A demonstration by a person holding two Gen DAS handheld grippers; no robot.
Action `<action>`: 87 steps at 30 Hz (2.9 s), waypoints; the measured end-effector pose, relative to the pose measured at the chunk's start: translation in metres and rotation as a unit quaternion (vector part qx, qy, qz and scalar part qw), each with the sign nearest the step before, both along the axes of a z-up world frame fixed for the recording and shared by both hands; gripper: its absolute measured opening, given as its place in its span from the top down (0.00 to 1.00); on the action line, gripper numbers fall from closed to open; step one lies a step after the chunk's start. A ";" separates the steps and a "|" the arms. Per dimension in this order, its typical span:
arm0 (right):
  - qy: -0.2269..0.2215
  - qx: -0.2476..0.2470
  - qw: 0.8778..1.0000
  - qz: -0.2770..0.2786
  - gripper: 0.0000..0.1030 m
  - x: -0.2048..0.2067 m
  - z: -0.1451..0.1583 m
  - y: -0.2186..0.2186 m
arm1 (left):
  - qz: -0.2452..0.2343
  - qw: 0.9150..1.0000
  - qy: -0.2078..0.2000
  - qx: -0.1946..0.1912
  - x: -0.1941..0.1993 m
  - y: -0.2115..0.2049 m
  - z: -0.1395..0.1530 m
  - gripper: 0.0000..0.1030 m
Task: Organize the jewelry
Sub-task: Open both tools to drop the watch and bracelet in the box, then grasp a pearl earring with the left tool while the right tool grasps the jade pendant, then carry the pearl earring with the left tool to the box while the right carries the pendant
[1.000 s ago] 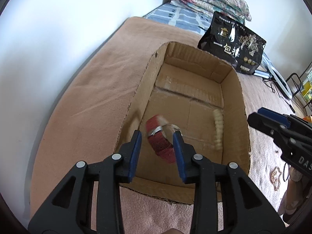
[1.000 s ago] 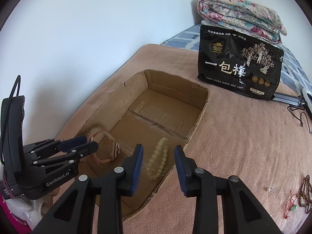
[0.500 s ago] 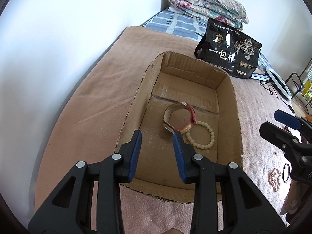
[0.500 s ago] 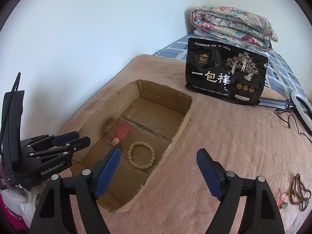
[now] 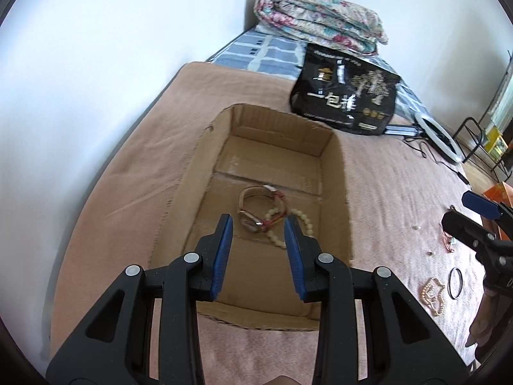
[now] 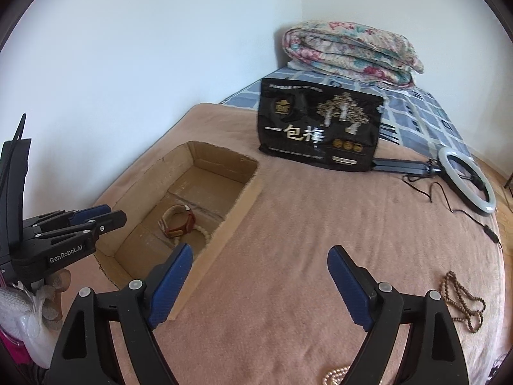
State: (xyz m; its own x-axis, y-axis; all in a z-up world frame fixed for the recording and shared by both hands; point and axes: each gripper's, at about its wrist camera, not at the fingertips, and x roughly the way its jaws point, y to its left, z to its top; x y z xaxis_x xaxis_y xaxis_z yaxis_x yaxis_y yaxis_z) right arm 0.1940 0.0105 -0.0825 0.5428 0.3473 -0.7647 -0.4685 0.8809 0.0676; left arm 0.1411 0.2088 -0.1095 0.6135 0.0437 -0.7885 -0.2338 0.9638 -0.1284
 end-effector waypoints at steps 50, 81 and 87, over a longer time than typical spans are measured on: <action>0.125 0.010 0.981 -0.150 0.46 0.043 -0.084 -0.251 | -0.250 0.966 0.051 -0.038 0.051 -0.252 -0.052 0.68; 0.115 -0.058 0.986 -0.102 0.57 0.056 -0.123 -0.220 | -0.298 0.952 0.068 -0.019 0.078 -0.294 -0.101 0.84; 0.112 -0.066 0.987 -0.099 0.67 0.055 -0.124 -0.216 | -0.302 0.951 0.065 -0.007 0.078 -0.296 -0.102 0.86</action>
State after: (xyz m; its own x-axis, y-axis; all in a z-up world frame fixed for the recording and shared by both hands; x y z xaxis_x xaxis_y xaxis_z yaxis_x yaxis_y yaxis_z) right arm 0.2489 -0.2058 -0.2069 0.4026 0.1413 -0.9044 -0.2726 0.9617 0.0289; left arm 0.2187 -0.0871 -0.2115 0.4197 -0.2972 -0.8576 0.3468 0.9257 -0.1510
